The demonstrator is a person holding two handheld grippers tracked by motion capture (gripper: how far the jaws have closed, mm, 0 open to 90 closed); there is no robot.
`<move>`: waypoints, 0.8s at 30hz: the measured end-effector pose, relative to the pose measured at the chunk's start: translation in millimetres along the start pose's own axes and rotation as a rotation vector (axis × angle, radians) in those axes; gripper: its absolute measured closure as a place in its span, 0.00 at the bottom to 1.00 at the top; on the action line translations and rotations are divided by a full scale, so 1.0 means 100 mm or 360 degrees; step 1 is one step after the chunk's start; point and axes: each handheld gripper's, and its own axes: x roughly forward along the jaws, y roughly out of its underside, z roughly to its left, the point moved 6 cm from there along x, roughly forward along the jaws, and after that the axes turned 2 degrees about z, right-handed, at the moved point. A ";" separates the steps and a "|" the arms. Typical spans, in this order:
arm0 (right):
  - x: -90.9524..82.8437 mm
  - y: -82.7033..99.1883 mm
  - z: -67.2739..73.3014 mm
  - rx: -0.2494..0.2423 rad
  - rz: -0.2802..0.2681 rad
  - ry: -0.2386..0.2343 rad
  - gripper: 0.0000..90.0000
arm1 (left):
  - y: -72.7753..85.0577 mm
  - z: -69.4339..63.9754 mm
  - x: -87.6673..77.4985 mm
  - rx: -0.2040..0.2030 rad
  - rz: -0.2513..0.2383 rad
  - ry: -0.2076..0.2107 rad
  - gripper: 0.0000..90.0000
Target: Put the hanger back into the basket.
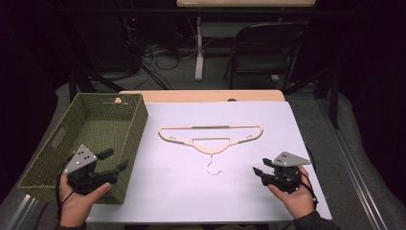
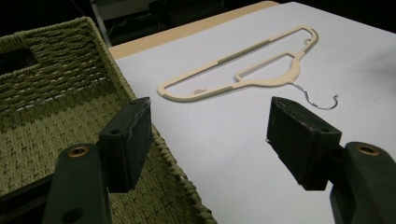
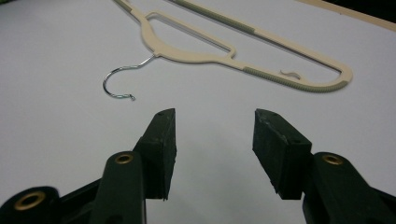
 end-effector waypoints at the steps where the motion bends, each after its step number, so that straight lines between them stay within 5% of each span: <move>1: 0.00 0.00 0.00 0.0000 0.0000 0.0000 0.55 | 0.00 0.00 0.00 0.0000 0.0000 0.0000 0.35; 6: 0.04 -0.28 0.01 -0.0103 0.0048 -0.0013 0.56 | -0.02 0.00 -0.02 -0.0013 -0.0022 0.0007 0.36; 24: 0.28 -0.75 -0.06 -0.0163 0.0209 -0.0110 0.56 | -0.01 0.04 -0.03 -0.0029 -0.0010 -0.0001 0.37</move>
